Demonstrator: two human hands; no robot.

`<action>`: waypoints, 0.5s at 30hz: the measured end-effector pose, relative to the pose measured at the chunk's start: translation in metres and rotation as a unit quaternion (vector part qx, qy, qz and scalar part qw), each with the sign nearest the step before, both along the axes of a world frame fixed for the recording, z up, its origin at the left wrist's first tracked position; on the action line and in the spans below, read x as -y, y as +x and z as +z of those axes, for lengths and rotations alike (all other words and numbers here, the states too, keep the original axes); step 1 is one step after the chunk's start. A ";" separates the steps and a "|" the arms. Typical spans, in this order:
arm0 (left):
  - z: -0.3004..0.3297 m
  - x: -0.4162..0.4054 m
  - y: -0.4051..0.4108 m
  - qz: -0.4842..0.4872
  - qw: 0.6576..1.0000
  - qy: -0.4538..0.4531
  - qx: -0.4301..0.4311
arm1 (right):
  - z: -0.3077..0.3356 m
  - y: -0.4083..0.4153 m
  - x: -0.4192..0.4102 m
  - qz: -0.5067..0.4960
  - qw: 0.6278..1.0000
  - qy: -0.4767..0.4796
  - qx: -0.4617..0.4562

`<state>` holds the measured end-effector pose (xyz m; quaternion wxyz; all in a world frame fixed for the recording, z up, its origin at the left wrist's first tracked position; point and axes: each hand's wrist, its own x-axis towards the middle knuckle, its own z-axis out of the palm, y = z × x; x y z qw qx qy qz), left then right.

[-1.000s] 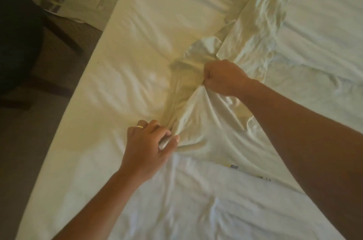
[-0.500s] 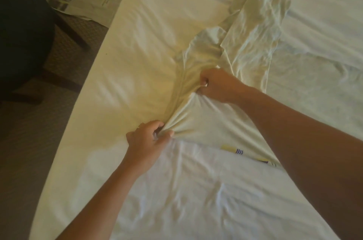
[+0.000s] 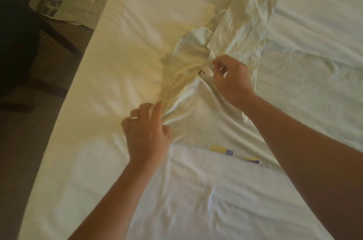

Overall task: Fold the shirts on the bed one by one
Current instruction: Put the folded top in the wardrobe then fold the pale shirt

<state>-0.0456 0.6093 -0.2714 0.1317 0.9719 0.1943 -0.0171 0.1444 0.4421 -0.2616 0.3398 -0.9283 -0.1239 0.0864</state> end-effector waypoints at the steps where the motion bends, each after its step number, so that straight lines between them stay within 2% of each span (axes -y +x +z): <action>1: -0.002 0.011 0.006 -0.034 0.999 -0.003 0.020 | 0.002 0.007 0.003 -0.003 1.000 -0.015 0.024; 3: -0.011 0.029 0.018 -0.098 0.995 -0.017 0.022 | 0.004 0.022 0.007 0.034 0.996 -0.085 0.018; 5: -0.023 0.040 0.027 -0.149 0.989 -0.015 0.004 | 0.006 0.037 0.007 0.100 0.980 -0.167 -0.034; 9: -0.053 0.041 0.027 -0.152 0.988 -0.008 -0.039 | 0.010 0.060 -0.001 0.210 0.926 -0.304 -0.079; 15: -0.067 0.043 0.026 -0.141 0.989 -0.017 -0.032 | 0.014 0.084 -0.010 0.213 0.911 -0.349 -0.050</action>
